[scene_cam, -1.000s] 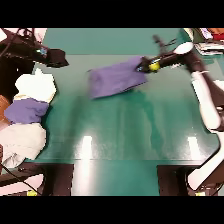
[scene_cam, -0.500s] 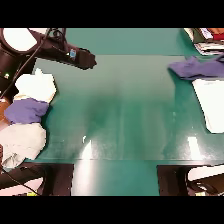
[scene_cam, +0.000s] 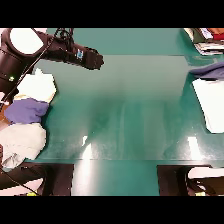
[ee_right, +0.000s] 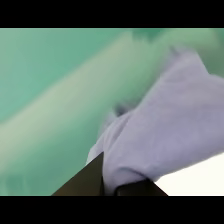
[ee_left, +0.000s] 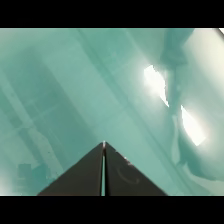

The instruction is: Fold the shirts.

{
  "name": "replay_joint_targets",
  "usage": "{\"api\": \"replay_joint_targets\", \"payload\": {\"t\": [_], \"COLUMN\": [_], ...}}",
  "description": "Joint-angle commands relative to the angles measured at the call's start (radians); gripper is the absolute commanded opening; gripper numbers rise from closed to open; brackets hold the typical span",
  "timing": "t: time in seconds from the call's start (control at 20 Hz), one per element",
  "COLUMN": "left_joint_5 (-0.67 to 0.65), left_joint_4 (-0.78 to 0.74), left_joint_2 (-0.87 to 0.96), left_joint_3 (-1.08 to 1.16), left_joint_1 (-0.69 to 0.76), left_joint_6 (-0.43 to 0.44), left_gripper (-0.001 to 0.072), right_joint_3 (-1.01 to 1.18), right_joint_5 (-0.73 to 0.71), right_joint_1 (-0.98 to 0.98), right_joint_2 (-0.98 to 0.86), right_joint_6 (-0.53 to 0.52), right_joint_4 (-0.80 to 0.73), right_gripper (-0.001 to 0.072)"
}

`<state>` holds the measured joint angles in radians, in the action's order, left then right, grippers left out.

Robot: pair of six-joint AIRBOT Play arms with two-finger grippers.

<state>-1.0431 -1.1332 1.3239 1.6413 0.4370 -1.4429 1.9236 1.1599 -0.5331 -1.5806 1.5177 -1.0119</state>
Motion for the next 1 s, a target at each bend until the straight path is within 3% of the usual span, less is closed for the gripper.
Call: {"api": "replay_joint_targets", "payload": {"t": [0.0,0.25,0.45,0.8,0.85,0.95], "left_joint_5": [0.002,-0.006,-0.016,-0.023,-0.022,-0.021], "left_joint_4": [0.001,0.001,0.0,0.0,0.0,0.0], "left_joint_2": [0.0,0.0,0.0,0.0,0.0,0.0], "left_joint_3": [0.0,0.0,0.0,0.0,0.0,0.0], "left_joint_1": [0.002,0.002,0.002,0.002,0.002,0.002], "left_joint_6": [0.0,0.003,0.003,0.004,0.005,0.009], "left_gripper": [0.0023,0.0023,0.0022,0.0022,0.0023,0.0023], "right_joint_3": [0.001,0.0,0.0,0.0,0.0,-0.002], "right_joint_5": [-0.024,0.213,0.397,0.652,0.676,0.674], "right_joint_1": [-0.026,-0.067,-0.07,-0.169,-0.188,-0.212], "right_joint_2": [0.078,0.109,0.109,0.109,0.109,0.121], "right_joint_6": [-0.001,-0.021,-0.033,0.023,0.031,0.031], "right_joint_4": [-0.006,-0.091,-0.242,-0.275,-0.274,-0.272], "right_gripper": [0.0014,0.0014,0.0014,0.0016,0.0048,0.0412]}}
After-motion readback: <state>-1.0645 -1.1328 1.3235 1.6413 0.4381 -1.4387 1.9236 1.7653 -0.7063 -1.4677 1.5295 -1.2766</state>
